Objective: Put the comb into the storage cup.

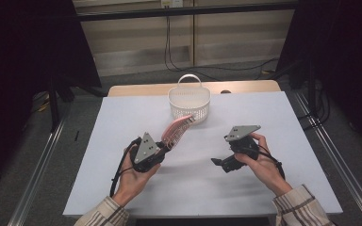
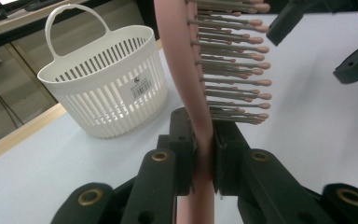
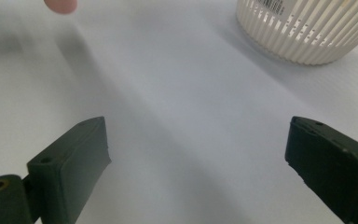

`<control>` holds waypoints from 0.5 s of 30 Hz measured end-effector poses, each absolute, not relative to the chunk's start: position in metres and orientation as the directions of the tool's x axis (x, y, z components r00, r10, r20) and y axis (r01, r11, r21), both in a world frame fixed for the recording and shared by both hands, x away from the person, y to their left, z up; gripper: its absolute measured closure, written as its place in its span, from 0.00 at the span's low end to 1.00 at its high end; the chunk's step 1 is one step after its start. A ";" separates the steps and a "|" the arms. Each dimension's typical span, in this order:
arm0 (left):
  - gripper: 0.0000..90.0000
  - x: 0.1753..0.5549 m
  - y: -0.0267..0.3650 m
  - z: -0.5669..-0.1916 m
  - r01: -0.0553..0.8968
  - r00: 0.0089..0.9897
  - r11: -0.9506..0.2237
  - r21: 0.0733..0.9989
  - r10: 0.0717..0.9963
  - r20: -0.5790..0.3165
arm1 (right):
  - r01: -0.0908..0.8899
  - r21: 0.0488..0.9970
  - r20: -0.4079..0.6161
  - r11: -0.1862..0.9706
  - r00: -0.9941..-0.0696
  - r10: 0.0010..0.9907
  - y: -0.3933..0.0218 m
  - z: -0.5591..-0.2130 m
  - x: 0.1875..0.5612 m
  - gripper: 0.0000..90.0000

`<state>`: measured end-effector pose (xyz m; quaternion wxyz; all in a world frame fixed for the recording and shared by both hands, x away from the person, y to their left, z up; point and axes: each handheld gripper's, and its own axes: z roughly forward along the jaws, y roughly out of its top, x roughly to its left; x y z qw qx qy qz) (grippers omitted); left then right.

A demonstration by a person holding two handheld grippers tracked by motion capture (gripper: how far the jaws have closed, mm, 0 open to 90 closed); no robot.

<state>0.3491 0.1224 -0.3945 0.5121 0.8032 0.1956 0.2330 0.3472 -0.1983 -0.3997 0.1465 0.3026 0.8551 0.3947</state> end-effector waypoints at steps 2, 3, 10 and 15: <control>0.90 0.351 0.125 -0.394 0.081 0.817 -0.389 0.917 0.553 0.162 | 0.400 0.783 0.003 0.477 -0.769 0.640 -0.199 -0.400 0.346 0.07; 0.90 0.351 0.126 -0.394 0.090 0.816 -0.379 0.921 0.559 0.150 | 0.394 0.791 0.005 0.468 -0.769 0.639 -0.200 -0.399 0.346 0.07; 0.90 0.354 0.131 -0.394 0.110 0.832 -0.311 0.944 0.549 0.084 | 0.370 0.826 0.023 0.426 -0.776 0.630 -0.199 -0.400 0.344 0.07; 0.90 0.353 0.128 -0.394 0.135 0.852 -0.238 0.962 0.523 0.010 | 0.333 0.860 0.029 0.387 -0.789 0.614 -0.201 -0.398 0.345 0.06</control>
